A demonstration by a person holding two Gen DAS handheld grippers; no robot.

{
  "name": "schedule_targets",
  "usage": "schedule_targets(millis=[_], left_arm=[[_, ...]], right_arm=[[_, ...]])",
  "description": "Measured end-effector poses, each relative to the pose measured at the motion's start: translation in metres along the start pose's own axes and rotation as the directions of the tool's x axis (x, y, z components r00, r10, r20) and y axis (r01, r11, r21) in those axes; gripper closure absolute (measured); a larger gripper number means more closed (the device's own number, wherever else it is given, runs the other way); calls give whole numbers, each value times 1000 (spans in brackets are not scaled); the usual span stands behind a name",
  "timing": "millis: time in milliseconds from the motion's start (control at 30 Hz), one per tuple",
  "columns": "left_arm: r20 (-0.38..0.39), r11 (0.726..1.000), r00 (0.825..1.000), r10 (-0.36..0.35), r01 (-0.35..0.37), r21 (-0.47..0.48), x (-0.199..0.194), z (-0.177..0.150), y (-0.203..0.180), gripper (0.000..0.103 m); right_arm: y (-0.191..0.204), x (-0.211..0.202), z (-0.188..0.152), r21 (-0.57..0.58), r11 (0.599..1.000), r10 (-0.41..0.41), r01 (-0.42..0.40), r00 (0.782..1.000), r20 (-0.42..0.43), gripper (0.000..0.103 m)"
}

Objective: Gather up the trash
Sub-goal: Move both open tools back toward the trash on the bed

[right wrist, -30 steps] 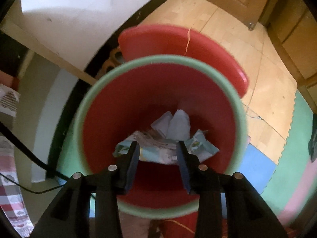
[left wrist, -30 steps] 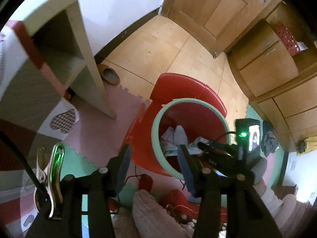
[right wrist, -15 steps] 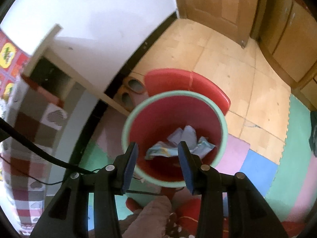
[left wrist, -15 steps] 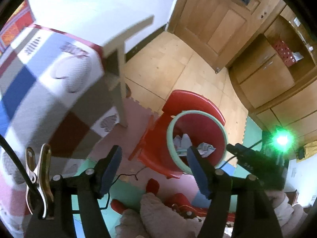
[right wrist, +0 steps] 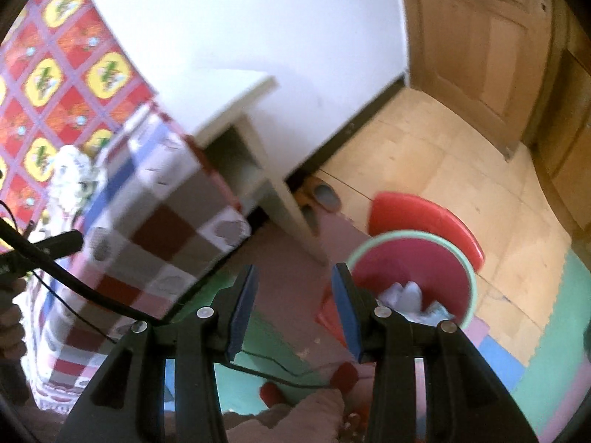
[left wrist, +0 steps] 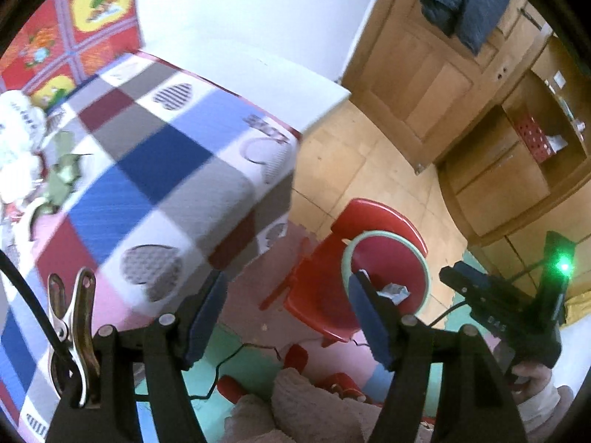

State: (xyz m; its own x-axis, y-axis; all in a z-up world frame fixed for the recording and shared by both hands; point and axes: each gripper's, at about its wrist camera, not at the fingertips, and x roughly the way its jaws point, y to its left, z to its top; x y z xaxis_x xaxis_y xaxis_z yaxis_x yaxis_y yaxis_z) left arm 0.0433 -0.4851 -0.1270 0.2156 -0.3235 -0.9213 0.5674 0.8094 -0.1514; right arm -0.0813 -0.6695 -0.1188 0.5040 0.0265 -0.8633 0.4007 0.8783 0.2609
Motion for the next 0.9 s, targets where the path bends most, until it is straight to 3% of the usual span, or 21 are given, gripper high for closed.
schedule_targets(millis=[400,900], left_arm=[[83,990,993,79,-68,-125,-67,-28,87,31],[144,938,970,195,-141,-317,-124,-65,188,31]], right_arm=[[116,-17,6,-152,980,132,-125,991,38,60],[237,12,8,-348,903,260,-251,965,-21,60]])
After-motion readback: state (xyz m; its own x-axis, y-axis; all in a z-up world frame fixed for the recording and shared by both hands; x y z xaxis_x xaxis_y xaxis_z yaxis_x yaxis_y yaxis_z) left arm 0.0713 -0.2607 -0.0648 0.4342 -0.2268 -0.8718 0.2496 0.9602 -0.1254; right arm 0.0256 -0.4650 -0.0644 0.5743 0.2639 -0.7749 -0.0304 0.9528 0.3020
